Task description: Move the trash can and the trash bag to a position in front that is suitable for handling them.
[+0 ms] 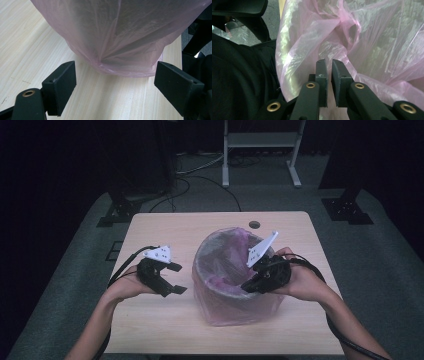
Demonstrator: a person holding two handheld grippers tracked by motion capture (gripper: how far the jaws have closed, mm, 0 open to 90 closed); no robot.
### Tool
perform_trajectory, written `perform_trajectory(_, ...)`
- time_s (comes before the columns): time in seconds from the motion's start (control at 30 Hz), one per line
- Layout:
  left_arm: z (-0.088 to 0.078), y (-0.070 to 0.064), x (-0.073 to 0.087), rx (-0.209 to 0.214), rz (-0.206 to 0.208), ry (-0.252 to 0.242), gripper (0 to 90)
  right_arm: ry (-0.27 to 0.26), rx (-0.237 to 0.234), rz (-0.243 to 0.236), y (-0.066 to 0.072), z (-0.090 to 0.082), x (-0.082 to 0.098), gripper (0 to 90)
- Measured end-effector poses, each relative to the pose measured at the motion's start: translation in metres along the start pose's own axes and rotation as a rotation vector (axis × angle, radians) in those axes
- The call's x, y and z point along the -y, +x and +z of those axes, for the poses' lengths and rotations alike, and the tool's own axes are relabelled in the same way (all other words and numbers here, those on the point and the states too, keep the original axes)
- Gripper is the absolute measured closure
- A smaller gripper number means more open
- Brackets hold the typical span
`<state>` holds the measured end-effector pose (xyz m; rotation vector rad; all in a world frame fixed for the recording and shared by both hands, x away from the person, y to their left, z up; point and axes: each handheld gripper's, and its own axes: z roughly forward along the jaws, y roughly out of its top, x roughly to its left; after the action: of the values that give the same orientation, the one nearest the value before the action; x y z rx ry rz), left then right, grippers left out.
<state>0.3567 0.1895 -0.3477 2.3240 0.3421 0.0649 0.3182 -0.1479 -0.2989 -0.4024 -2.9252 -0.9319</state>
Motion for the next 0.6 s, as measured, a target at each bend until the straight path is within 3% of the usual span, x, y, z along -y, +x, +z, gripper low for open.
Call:
perform_trajectory(0.17,0.000,0.001,0.000,-0.003,-0.003,-0.005,16.6,-0.018,0.002,0.006,0.000,-0.004,0.004,82.4)
perform_trajectory(0.3,0.000,0.001,0.000,-0.003,-0.007,-0.007,16.6,-0.060,0.026,0.012,-0.004,-0.009,0.001,73.8)
perform_trajectory(0.6,-0.002,0.006,0.005,-0.013,-0.025,-0.009,16.5,-0.188,0.094,0.078,-0.044,-0.023,-0.004,50.7)
